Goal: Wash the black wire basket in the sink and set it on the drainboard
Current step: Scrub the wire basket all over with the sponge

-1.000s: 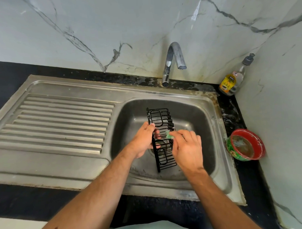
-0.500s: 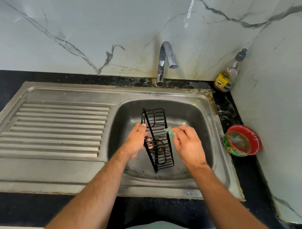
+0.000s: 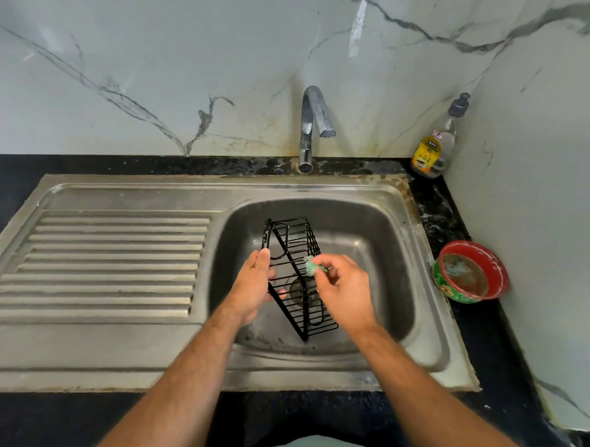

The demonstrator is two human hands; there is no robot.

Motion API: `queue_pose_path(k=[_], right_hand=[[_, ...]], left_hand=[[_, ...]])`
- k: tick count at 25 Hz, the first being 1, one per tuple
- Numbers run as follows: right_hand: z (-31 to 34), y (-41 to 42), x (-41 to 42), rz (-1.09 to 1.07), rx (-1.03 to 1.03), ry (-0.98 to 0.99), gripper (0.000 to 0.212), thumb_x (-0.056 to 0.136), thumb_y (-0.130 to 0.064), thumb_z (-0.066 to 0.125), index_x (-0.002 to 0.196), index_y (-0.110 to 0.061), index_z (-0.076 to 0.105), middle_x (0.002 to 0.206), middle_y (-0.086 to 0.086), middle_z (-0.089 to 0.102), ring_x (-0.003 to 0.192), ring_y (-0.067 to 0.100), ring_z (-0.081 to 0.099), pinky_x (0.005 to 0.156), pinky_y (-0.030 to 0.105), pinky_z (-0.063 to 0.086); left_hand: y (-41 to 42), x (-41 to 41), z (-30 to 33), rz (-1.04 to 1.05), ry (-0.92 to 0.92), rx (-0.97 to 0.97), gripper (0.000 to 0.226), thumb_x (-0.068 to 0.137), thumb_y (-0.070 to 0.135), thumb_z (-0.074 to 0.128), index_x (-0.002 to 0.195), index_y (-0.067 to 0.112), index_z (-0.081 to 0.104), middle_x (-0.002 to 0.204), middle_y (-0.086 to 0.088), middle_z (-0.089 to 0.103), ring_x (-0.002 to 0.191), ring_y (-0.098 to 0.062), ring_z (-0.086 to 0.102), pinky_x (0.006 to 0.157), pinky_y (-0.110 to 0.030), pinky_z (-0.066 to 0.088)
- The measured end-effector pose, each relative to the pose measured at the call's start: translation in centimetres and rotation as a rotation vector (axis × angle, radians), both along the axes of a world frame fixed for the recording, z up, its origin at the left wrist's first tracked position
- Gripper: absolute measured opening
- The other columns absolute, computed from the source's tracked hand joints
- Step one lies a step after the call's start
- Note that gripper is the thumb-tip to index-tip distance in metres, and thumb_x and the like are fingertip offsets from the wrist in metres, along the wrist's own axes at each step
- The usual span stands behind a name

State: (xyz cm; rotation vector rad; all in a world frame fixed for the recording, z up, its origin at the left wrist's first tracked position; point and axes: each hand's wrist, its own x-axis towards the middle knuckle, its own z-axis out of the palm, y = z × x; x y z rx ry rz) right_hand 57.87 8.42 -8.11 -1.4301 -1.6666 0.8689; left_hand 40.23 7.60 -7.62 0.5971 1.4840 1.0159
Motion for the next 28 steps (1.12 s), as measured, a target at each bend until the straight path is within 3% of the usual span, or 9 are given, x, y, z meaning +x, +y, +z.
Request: queue_pose_path(k=[2,3,8,12,17,19,22,26,28], right_hand=[[0.8,1.2,0.0,-0.044,-0.213,0.128,0.015,0.090,-0.017,0.072,0.099,-0.028,0.076,0.080,-0.012,0.072,0.060,0.004,0.066,0.065,0.022,0.055],[1.4,1.8,0.1,-0.062,-0.272,0.182,0.015,0.091,-0.016,0.070,0.100,-0.026,0.076,0.078,-0.009,0.074,0.057,0.006,0.066,0.066,0.027,0.057],[3.5,3.2,-0.9,0.026,-0.302,0.028,0.013,0.089,-0.021,0.072,0.098,-0.029,0.077,0.079,-0.011,0.071,0.048,0.005,0.065,0.049,0.010,0.045],[3.2,2.6,-1.4,0.067,-0.347,0.006,0.011,0.086,-0.018,0.074,0.085,-0.028,0.075,0.081,-0.004,0.071,0.049,0.005,0.064,0.046,0.018,0.050],[4.3,5.9,1.5,-0.145,-0.306,0.166,0.013,0.084,-0.011,0.071,0.092,-0.020,0.076,0.080,0.003,0.076,0.047,0.011,0.058,0.056,0.032,0.055],[5.1,8.6,1.7,-0.152,-0.351,0.107,0.016,0.084,-0.011,0.071,0.096,-0.020,0.077,0.082,0.000,0.077,0.050,0.009,0.058,0.055,0.027,0.052],[6.2,10.5,-0.3,0.105,-0.416,-0.138,0.016,0.084,-0.017,0.074,0.096,-0.028,0.078,0.078,-0.011,0.074,0.055,-0.003,0.059,0.058,0.018,0.047],[6.7,11.1,-3.1,0.267,-0.408,-0.343,0.016,0.087,-0.023,0.074,0.101,-0.027,0.080,0.095,-0.012,0.074,0.087,0.000,0.064,0.080,0.018,0.044],[6.9,10.9,-2.9,0.308,-0.409,-0.364,0.016,0.089,-0.024,0.073,0.104,-0.025,0.080,0.097,-0.012,0.074,0.079,-0.006,0.062,0.074,0.015,0.042]], left_hand=[[-0.3,0.0,0.1,0.014,-0.042,0.005,0.032,0.111,0.036,0.033,0.094,0.018,0.054,0.068,-0.004,0.051,0.064,-0.008,0.058,0.094,-0.058,0.054],[-0.5,-0.1,0.1,0.012,-0.049,0.005,0.033,0.111,0.036,0.034,0.088,0.020,0.051,0.068,0.002,0.044,0.062,-0.009,0.050,0.093,-0.057,0.054],[-0.5,-0.5,0.1,-0.084,-0.019,0.007,0.025,0.108,0.028,0.041,0.087,0.019,0.050,0.064,0.008,0.041,0.062,-0.008,0.042,0.075,-0.048,0.055],[0.8,-0.2,0.5,-0.078,0.157,0.024,0.014,0.104,0.020,0.044,0.094,0.015,0.052,0.081,-0.001,0.049,0.062,-0.011,0.045,0.056,-0.028,0.048],[1.2,0.1,0.1,-0.176,0.327,0.018,0.018,0.102,0.020,0.043,0.101,0.031,0.058,0.081,0.004,0.044,0.070,-0.014,0.045,0.056,-0.030,0.046],[0.9,-0.2,0.2,-0.216,0.354,0.015,0.021,0.103,0.019,0.042,0.103,0.033,0.057,0.085,0.001,0.045,0.073,-0.016,0.045,0.062,-0.033,0.046],[0.8,-0.5,0.1,-0.274,0.373,0.039,0.013,0.105,0.024,0.043,0.103,0.030,0.054,0.084,0.001,0.047,0.072,-0.015,0.045,0.063,-0.034,0.048],[0.8,-1.0,-0.1,-0.300,0.359,0.072,0.010,0.104,0.026,0.044,0.100,0.029,0.052,0.077,0.001,0.045,0.066,-0.017,0.043,0.062,-0.039,0.043],[0.7,-1.5,-0.1,-0.314,0.412,0.066,0.011,0.105,0.026,0.043,0.100,0.030,0.052,0.078,0.001,0.046,0.068,-0.017,0.044,0.062,-0.038,0.045]])
